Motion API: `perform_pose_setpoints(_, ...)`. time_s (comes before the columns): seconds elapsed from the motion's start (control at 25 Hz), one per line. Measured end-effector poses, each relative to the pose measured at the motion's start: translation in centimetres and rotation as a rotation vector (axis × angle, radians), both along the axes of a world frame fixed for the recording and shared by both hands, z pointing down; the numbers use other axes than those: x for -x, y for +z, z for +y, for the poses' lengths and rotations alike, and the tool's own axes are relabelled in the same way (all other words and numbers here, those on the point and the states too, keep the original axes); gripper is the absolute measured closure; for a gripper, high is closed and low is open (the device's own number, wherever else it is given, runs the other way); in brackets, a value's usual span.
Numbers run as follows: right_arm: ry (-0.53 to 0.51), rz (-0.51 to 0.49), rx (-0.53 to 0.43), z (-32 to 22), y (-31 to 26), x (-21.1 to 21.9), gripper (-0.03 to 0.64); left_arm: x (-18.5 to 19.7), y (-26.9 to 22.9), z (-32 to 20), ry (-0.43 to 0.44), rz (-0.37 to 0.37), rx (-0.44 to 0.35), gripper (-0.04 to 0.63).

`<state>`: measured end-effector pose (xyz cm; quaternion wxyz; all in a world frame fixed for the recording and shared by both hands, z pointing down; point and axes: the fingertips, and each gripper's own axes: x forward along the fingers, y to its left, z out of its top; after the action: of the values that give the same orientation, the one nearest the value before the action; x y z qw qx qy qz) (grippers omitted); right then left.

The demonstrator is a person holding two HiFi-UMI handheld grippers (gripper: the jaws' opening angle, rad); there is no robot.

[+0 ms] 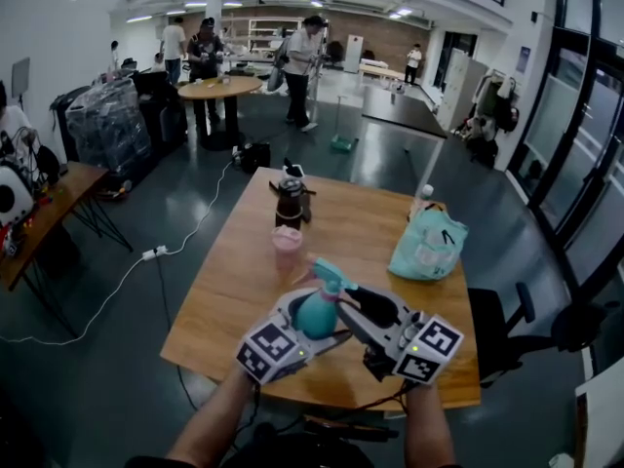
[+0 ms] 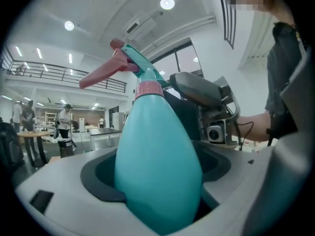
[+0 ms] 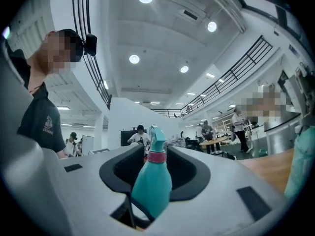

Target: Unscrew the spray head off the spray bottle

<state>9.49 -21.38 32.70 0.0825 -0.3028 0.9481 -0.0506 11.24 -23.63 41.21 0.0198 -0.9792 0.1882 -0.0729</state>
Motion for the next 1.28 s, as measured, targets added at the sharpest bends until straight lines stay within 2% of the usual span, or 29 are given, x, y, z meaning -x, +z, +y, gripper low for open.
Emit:
perform_pose_setpoints(0.2, 0.150, 0.019, 0.046, -1.5, 0.7, 0.3, 0.476, 0.1, 0.6, -1.3, -0.091, -0.014, 0.000, 0.170)
perform_pose_setpoints(0.4, 0.206, 0.043, 0.084, -2.3, 1.1, 1.3, 0.476, 0.4, 0.8, -2.1, -0.151, -0.027, -0.002, 0.170)
perform_pose_setpoints(0.68, 0.260, 0.105, 0.071, -2.5, 1.4, 1.8, 0.489, 0.8, 1.2, -2.2, -0.185, -0.054, 0.001, 0.170)
perform_pose_setpoints(0.88, 0.218, 0.110, 0.057, -2.0, 1.5, 1.7, 0.492, 0.7, 1.2, -1.6, -0.154, -0.056, 0.002, 0.170)
perform_pose_setpoints(1.28, 0.031, 0.097, 0.030, -0.4, 0.8, 1.2, 0.492, 0.0, 0.2, 0.9, 0.027, -0.034, 0.013, 0.170)
